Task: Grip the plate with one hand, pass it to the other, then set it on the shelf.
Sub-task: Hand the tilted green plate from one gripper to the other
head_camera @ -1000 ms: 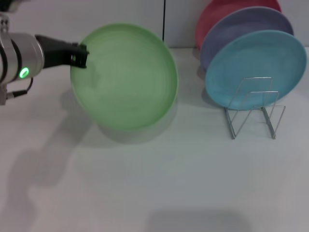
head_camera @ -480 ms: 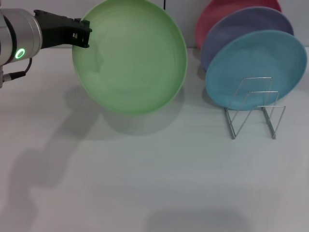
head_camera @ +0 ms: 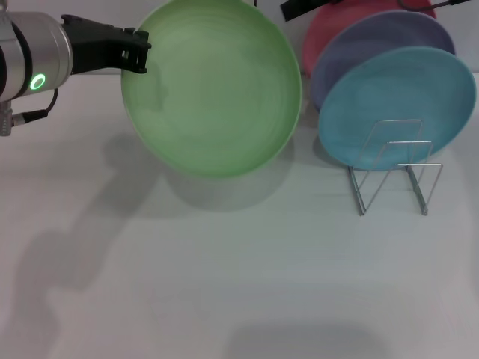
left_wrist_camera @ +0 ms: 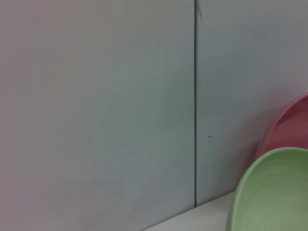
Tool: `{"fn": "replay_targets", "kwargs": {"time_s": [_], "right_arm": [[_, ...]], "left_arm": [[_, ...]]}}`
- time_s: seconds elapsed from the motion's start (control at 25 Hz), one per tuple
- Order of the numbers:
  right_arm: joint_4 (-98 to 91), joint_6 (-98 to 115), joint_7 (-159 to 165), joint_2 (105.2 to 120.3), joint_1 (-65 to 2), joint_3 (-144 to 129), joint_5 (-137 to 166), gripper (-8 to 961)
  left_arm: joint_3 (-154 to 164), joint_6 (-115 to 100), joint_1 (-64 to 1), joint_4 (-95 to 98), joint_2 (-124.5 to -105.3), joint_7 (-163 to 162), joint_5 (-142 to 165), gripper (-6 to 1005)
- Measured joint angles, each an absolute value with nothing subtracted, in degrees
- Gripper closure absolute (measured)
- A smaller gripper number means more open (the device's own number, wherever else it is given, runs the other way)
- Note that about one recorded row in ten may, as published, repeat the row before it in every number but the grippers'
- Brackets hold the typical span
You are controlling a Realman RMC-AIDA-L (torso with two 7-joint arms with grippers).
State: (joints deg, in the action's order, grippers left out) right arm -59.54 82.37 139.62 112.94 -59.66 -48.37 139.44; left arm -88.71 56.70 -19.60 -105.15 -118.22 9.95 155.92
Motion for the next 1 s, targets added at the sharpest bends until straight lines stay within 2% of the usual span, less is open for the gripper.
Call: {"fn": "replay_targets", "kwargs": {"time_s": [0.6, 1.0], "right_arm": [[-57.5, 79.8, 138.8, 115.08, -60.5, -51.4, 139.4, 169], [-55.4, 77.3, 138.8, 115.1, -61.0, -52.1, 139.5, 274]], "left_arm": [[-88.4, 56.7, -19.4, -105.5, -118.12, 9.9, 155.4, 937], [-88.6, 57.1, -19.8, -105.6, -118.12, 9.9, 155.3, 933]]}}
